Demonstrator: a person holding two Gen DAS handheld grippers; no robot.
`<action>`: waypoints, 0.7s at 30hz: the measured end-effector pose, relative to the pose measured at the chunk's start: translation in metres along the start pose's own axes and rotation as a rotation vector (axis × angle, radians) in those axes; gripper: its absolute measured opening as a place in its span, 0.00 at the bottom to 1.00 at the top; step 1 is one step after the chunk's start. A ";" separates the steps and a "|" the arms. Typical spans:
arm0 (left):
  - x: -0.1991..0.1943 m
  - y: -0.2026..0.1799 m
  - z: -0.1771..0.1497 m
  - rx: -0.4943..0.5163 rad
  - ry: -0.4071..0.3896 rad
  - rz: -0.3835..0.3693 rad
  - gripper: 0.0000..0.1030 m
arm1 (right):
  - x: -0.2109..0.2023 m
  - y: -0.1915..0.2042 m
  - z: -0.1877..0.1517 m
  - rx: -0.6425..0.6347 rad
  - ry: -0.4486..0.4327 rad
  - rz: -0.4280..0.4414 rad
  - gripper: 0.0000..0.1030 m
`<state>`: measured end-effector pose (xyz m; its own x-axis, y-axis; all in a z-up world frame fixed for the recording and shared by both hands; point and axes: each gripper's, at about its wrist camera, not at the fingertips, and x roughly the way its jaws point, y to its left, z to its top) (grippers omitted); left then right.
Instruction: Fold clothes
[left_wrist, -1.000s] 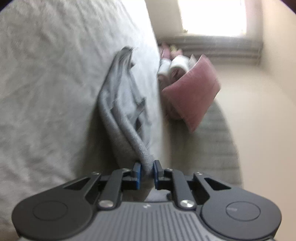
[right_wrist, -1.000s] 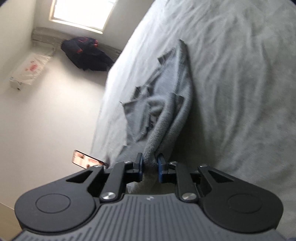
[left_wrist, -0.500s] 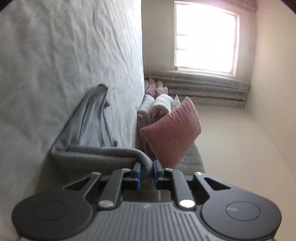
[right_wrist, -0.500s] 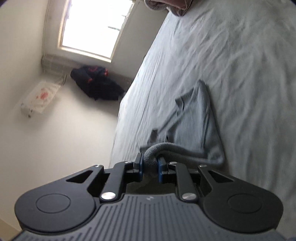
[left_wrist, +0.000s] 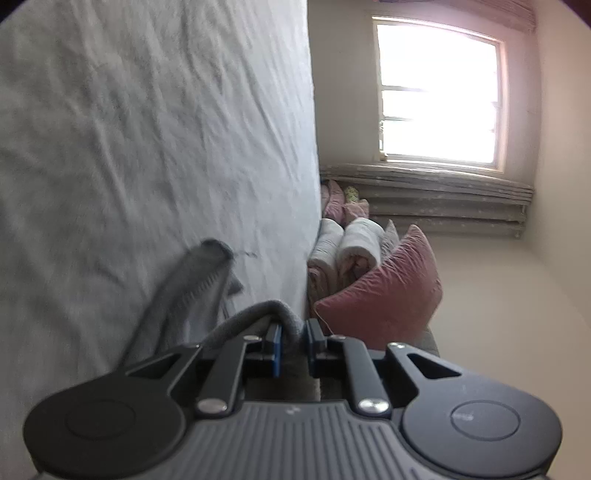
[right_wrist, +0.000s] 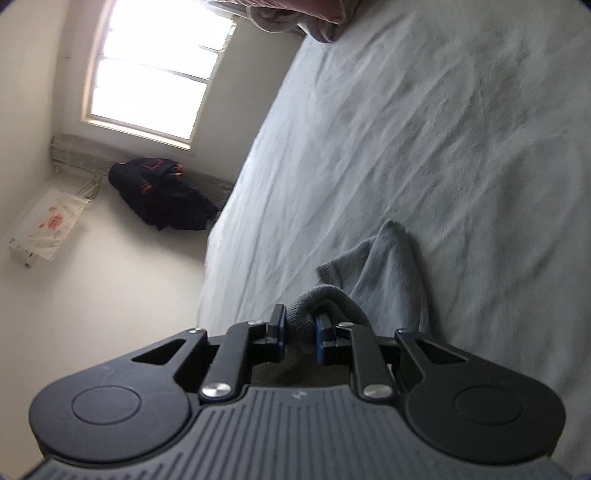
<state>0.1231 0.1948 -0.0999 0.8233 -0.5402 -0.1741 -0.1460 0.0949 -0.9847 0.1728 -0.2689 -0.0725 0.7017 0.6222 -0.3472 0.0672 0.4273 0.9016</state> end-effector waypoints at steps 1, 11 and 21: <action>0.005 0.003 0.004 -0.001 -0.001 0.004 0.13 | 0.005 -0.004 0.002 0.008 0.002 -0.005 0.19; 0.020 0.006 0.028 0.078 -0.030 -0.020 0.64 | 0.006 -0.017 0.009 0.003 -0.028 0.067 0.55; 0.036 -0.052 0.004 0.660 -0.074 0.228 0.69 | 0.006 0.019 -0.012 -0.447 -0.154 -0.162 0.55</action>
<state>0.1630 0.1739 -0.0547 0.8504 -0.3900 -0.3532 0.0245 0.6999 -0.7138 0.1695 -0.2495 -0.0606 0.8063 0.4348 -0.4010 -0.1032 0.7710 0.6285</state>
